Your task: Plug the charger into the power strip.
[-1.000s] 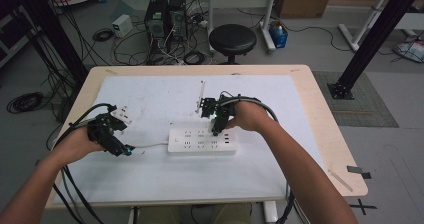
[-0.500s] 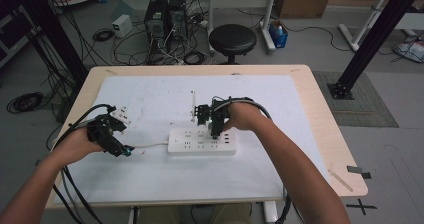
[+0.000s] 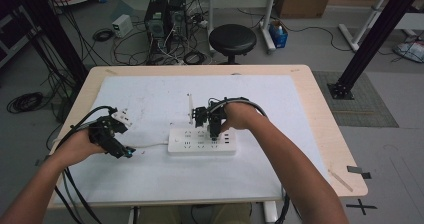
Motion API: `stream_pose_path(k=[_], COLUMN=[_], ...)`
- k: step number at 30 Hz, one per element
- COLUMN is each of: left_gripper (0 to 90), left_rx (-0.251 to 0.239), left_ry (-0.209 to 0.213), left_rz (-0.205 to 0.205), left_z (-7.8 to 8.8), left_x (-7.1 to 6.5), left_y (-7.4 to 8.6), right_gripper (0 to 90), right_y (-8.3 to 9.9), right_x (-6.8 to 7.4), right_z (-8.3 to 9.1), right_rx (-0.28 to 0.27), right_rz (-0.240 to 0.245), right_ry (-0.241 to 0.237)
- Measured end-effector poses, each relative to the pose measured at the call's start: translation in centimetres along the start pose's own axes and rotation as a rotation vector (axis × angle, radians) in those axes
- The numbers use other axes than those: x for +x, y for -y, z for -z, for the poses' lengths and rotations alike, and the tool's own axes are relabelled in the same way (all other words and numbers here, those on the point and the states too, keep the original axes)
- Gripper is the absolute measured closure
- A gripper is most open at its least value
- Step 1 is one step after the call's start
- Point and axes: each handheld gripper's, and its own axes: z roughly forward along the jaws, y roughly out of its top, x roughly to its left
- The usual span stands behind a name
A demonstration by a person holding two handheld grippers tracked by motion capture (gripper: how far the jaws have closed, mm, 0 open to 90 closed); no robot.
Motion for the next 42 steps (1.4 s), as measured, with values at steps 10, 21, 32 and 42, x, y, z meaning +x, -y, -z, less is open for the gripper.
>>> stream_pose_path(k=[10,21,32,42], left_gripper=[18.6,18.7,18.6,18.6], left_rx=[0.0,-0.017,-0.031,-0.042], left_ry=[0.016,0.021,0.018,0.018], left_rz=[0.004,0.01,0.019,0.017], left_z=[-0.7,-0.9,-0.5,-0.3], left_x=[0.1,0.4,0.4,0.2], left_y=[-0.1,-0.3,0.0,-0.2], right_gripper=[62.7,62.1,37.9,10.4], right_y=[-0.7,0.1,2.6,4.6], right_x=[-0.3,-0.5,-0.7,-2.3], right_z=[-0.5,-0.8,-0.5,3.1], right_rx=[0.024,-0.03,-0.198,-0.341], right_rz=[-0.01,-0.04,-0.202,-0.412], right_ry=[-0.024,-0.042,-0.05,-0.088])
